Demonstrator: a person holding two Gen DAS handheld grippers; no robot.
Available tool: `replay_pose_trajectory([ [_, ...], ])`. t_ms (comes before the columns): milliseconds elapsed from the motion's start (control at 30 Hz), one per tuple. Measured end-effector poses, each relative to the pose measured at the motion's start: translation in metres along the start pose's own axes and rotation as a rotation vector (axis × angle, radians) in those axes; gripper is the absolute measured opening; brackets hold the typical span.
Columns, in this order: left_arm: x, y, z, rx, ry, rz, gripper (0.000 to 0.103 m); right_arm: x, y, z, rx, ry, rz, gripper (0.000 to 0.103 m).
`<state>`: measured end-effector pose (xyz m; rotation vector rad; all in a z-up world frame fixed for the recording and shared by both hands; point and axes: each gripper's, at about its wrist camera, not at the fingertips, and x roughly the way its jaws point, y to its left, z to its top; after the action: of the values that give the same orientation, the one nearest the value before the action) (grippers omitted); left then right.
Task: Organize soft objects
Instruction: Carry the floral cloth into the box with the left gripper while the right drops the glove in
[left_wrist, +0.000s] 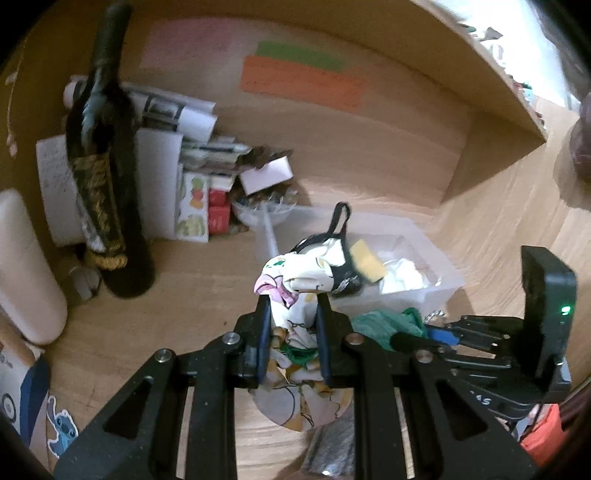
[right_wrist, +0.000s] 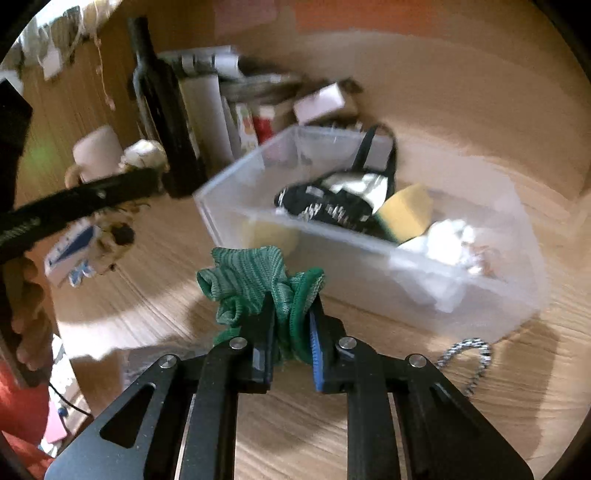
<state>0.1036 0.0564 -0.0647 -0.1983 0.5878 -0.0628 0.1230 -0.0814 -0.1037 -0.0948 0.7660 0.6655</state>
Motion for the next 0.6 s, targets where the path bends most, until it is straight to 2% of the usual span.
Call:
replay_pose_trajectory([
  [200,0.005,-0.022,0.018,0.033,-0.023,-0.048,0.020,-0.043,-0.014,0.013,0.025,-0.126,-0.031,0.014],
  [333,0.017,-0.036,0.025,0.053,-0.011,-0.068,0.020,-0.061,-0.028,0.021,0.042,-0.191,-0.106,0.014],
  [600,0.060,-0.055,0.036,0.065,0.091,-0.133,0.020,-0.066,-0.067,0.030,0.083,-0.224,-0.233,0.014],
])
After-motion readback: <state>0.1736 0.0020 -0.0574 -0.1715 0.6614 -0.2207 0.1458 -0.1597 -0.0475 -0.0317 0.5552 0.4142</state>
